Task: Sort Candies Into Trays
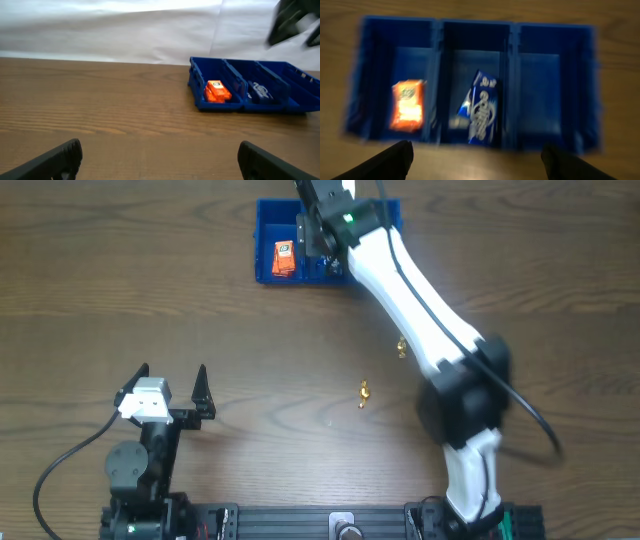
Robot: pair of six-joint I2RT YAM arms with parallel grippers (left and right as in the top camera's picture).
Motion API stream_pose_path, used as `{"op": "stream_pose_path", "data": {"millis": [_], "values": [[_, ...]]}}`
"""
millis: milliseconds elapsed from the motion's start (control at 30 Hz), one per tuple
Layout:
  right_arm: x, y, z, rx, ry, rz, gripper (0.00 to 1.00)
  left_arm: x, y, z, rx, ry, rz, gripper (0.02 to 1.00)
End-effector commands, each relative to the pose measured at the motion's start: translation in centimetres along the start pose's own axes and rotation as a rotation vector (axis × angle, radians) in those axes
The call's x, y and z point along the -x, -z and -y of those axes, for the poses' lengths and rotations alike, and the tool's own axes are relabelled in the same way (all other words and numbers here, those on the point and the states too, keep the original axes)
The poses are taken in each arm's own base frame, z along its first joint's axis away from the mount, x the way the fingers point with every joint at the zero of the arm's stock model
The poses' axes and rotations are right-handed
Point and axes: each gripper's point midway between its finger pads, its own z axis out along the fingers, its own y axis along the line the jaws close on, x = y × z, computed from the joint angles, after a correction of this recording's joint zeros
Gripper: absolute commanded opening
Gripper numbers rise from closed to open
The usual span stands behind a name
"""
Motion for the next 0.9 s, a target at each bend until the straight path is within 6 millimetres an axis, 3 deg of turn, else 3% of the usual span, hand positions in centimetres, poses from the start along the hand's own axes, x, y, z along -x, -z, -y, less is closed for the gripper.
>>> {"op": "stream_pose_path", "data": {"millis": [33, 133, 233, 433, 567, 900], "values": [[-3.3, 8.9, 2.2, 0.010, 0.003, 0.077, 0.849, -1.6, -0.1, 0.3, -0.021, 0.008, -0.047, 0.998], [-9.4, 9.4, 4.3, -0.012, -0.042, -0.001, 0.844, -1.6, -0.1, 0.3, -0.021, 0.008, -0.047, 0.998], [-17.1, 7.6, 6.3, -0.028, -0.092, -0.150, 0.844, -1.6, -0.1, 0.3, -0.021, 0.008, -0.047, 0.998], [-26.3, 3.8, 7.5, -0.030, -0.092, -0.351, 0.842, -1.6, -0.1, 0.3, -0.021, 0.008, -0.047, 0.998], [-28.4, 2.6, 7.9, -0.062, -0.120, -0.402, 0.822, -1.6, -0.1, 0.3, -0.021, 0.008, -0.047, 0.998], [-29.4, 1.1, 5.4, -0.013, -0.082, -0.416, 0.807, -1.6, -0.1, 0.3, -0.021, 0.008, -0.047, 0.998]]}}
